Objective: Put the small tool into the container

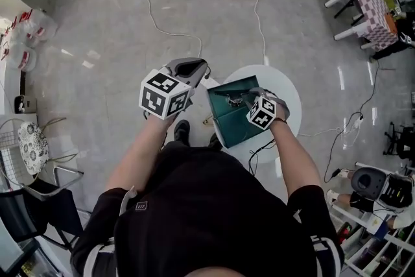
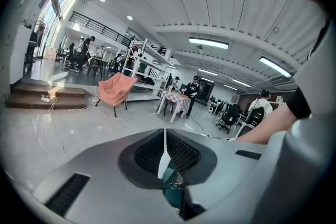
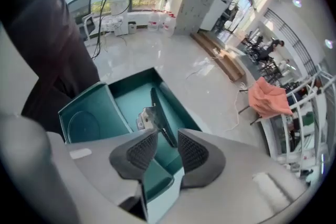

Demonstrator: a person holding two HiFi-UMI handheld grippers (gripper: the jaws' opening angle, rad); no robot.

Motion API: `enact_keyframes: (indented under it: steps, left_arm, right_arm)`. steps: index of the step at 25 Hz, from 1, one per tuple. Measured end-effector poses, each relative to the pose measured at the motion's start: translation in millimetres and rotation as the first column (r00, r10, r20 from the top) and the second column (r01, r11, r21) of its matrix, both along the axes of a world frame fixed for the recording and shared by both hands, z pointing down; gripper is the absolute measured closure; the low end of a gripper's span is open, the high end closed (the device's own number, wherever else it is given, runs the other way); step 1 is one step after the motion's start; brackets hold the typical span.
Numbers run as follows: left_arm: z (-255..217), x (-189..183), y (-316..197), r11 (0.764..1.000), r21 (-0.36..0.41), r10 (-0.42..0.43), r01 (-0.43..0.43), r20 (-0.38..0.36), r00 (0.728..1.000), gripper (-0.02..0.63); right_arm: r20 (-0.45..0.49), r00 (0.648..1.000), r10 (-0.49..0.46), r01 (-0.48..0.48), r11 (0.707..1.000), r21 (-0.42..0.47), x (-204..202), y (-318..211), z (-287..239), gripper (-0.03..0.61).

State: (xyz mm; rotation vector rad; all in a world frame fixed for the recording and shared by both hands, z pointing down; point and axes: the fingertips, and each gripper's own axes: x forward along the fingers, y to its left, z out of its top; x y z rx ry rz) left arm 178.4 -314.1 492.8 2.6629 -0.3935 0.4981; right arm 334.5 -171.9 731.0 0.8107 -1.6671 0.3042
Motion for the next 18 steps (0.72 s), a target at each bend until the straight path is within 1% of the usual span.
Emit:
enact_keyframes:
  steps: [2,3,4,5,7,9,11,13,14,16,17,18]
  left_arm:
    - [-3.4,5.8,0.9,0.999,0.005,0.044,-0.044,-0.011,0.999,0.594]
    - [-5.3,9.5,1.5,0.998,0.01,0.067,-0.067,-0.015,0.998,0.594]
    - [-7.3,13.7,2.0,0.996,0.016,0.092,-0.092,-0.02,0.996,0.594]
    - [-9.6,18.5,2.8,0.993,0.024,0.116,-0.116,-0.024,0.993,0.594]
    - [-16.0,29.8,5.7,0.986,0.044,0.16,-0.159,-0.034,0.986,0.594]
    - [-23.6,42.0,11.7,0.979,0.063,0.195,-0.192,-0.043,0.98,0.594]
    - [-29.8,53.7,19.0,0.973,0.079,0.223,-0.219,-0.044,0.974,0.594]
    - [-33.9,64.9,25.8,0.966,0.094,0.247,-0.243,-0.033,0.969,0.594]
    - [-36.3,70.2,28.6,0.962,0.104,0.256,-0.252,-0.027,0.966,0.594]
    - [-46.0,80.0,29.0,0.958,0.133,0.258,-0.252,-0.026,0.966,0.594]
    - [-53.3,83.7,27.4,0.959,0.148,0.25,-0.243,-0.031,0.968,0.594]
    - [-60.9,86.3,26.6,0.959,0.161,0.241,-0.232,-0.038,0.97,0.594]
  right_arm:
    - [0.015,0.996,0.086,-0.087,0.989,0.116,7.2,-10.6,-29.8,0.46]
    - [0.024,0.992,0.12,-0.123,0.975,0.185,9.5,-16.2,-48.3,0.501]
    - [0.038,0.987,0.153,-0.158,0.955,0.25,11.3,-20.7,-66.9,0.529]
    - [0.059,0.981,0.187,-0.196,0.932,0.304,13.1,-23.8,-84.8,0.541]
    - [0.121,0.959,0.256,-0.283,0.878,0.387,18.4,-25.5,-118.3,0.548]
    - [0.196,0.928,0.317,-0.372,0.811,0.452,26.6,-21.9,-150.8,0.548]
    - [0.278,0.892,0.358,-0.453,0.727,0.517,35.1,-16.1,-185.9,0.549]
    - [0.367,0.855,0.365,-0.517,0.638,0.57,39.2,-8.1,-223.3,0.568]
    - [0.407,0.838,0.363,-0.544,0.6,0.586,39.9,-1.8,-240.0,0.568]
    - [0.473,0.808,0.352,-0.588,0.536,0.606,42.1,12.2,-270.5,0.568]
    - [0.51,0.788,0.345,-0.614,0.507,0.605,43.8,19.7,-284.1,0.568]
    - [0.556,0.759,0.339,-0.647,0.482,0.59,45.2,28.4,-295.9,0.568]
